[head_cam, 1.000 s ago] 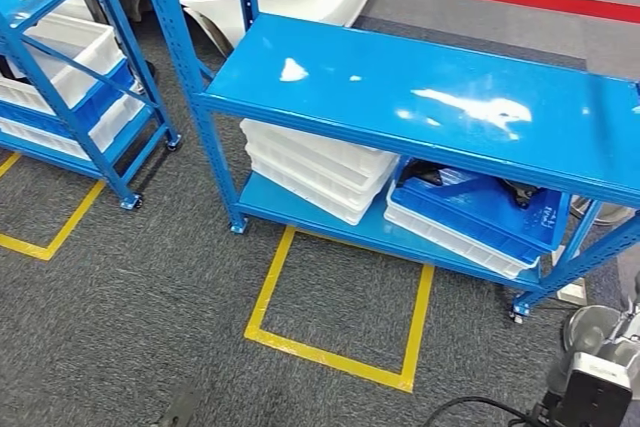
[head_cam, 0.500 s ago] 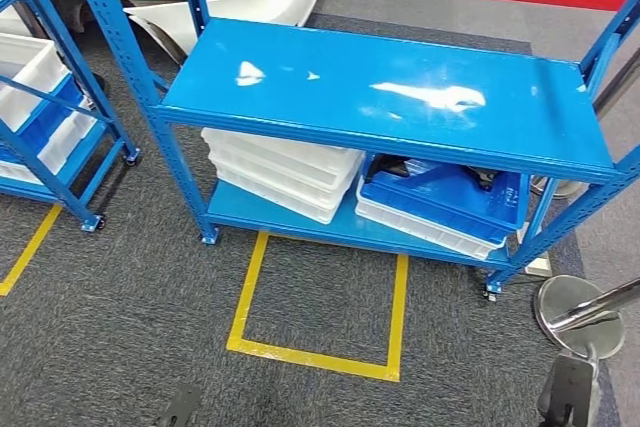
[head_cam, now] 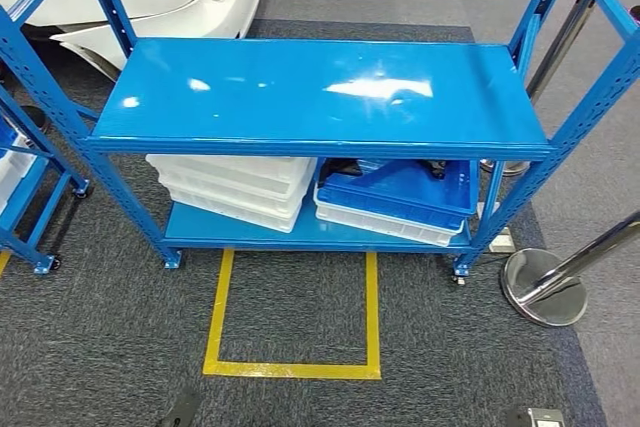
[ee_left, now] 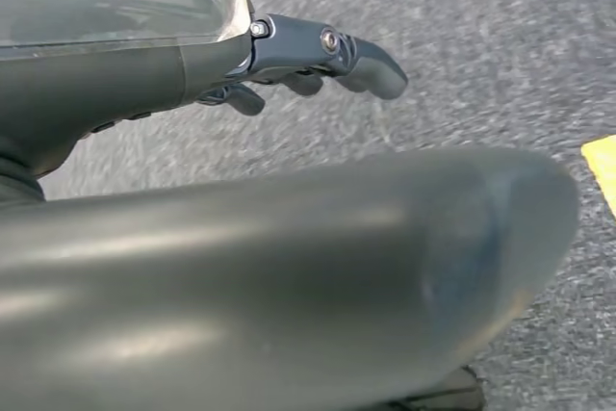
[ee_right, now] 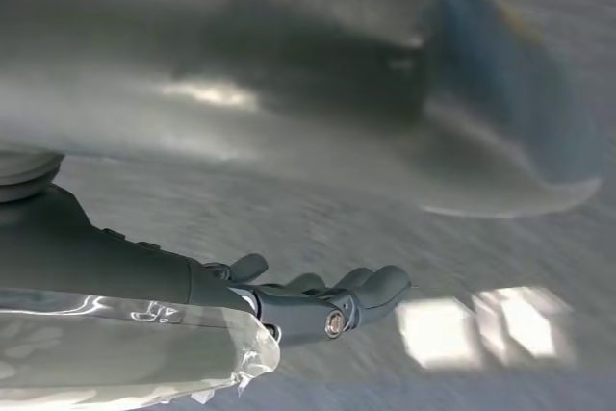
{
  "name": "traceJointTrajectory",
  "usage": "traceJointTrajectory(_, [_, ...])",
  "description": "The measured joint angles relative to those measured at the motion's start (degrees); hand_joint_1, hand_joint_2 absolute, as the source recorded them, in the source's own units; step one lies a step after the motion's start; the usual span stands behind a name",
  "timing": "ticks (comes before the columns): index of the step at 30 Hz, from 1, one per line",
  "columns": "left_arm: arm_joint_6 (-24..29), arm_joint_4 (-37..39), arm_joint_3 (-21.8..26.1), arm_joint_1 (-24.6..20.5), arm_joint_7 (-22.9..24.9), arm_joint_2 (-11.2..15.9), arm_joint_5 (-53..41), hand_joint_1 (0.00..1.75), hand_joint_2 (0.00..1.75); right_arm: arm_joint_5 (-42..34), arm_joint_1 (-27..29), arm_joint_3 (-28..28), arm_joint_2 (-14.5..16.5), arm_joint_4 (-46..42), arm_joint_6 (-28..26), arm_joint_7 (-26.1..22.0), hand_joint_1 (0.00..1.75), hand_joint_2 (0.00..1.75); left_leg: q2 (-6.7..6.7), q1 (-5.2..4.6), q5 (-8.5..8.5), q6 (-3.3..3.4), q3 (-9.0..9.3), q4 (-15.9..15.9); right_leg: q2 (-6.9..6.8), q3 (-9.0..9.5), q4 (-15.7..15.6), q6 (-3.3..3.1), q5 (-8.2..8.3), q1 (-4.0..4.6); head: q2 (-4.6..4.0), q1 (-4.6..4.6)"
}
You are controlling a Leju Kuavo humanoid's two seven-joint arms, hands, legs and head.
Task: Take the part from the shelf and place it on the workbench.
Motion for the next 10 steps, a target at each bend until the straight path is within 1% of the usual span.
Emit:
traceJointTrajectory(1, [-0.1,0.0,0.0,-0.1,0.0,0.0,-0.2,0.0,0.0,0.9,-0.1,0.2,0.0,0.8,1.7,3.1,0.0,0.0,-0.11,-0.08,-0.03,0.11,0.33,-0.9,0.08,-0.1,0.1,0.26,-0.09,0.04,0.0,0.02])
traceJointTrajectory(3, [-0.3,0.0,-0.1,-0.1,0.1,0.0,-0.6,0.0,0.0,2.0,-0.1,0.7,0.3,2.0,4.8,8.4,0.0,0.0,-0.17,-0.12,-0.11,0.42,0.44,-1.4,0.08,-0.2,0.1,0.82,-0.25,-0.05,0.0,0.01])
traceJointTrajectory(4, [-0.3,0.0,-0.2,-0.1,0.1,0.0,-0.8,0.0,0.0,2.3,-0.1,0.9,0.5,2.5,5.9,10.5,0.0,0.0,-0.17,-0.03,-0.04,0.64,0.56,-1.6,-0.14,-0.26,0.4,1.19,-0.67,-0.12,0.0,0.03])
traceJointTrajectory(5, [-0.4,0.0,-0.2,-0.1,0.1,0.1,-0.9,0.0,0.0,2.6,-0.1,1.1,0.8,2.9,6.7,12.0,0.0,0.0,-0.15,0.11,0.02,0.86,0.7,-1.8,-0.45,-0.67,1.6,1.57,-1.54,-0.21,0.0,0.05])
traceJointTrajectory(6, [-0.4,0.0,-0.3,-0.2,0.1,0.0,-0.9,0.0,0.0,2.8,-0.2,1.3,1.0,3.3,7.2,13.1,0.0,0.0,-0.09,0.25,0.05,1.06,0.85,-1.9,-0.79,-1.63,3.8,1.98,-2.92,-0.37,0.0,0.07])
traceJointTrajectory(8, [-0.4,0.0,-0.4,-0.3,0.1,0.0,-0.9,0.0,0.0,2.9,-0.3,1.5,1.3,3.8,7.7,14.0,0.0,0.0,0.05,0.32,-0.07,1.23,0.98,-1.9,-1.25,-5.19,11.3,2.69,-6.31,-0.8,0.0,0.11])
traceJointTrajectory(9, [-0.4,0.0,-0.4,-0.3,0.1,0.1,-0.9,0.0,0.0,3.0,-0.3,1.6,1.4,4.1,7.8,14.3,0.0,0.0,0.11,0.36,-0.14,1.22,1.04,-1.9,-1.33,-6.93,14.6,2.95,-7.3,-1.06,0.0,0.11])
traceJointTrajectory(10, [-0.4,0.0,-0.4,-0.3,0.1,0.1,-0.9,0.0,0.0,3.0,-0.3,1.6,1.4,4.2,7.9,14.5,0.0,0.0,0.14,0.39,-0.17,1.21,1.07,-1.9,-1.37,-7.91,16.4,3.09,-7.83,-1.18,0.0,0.11])
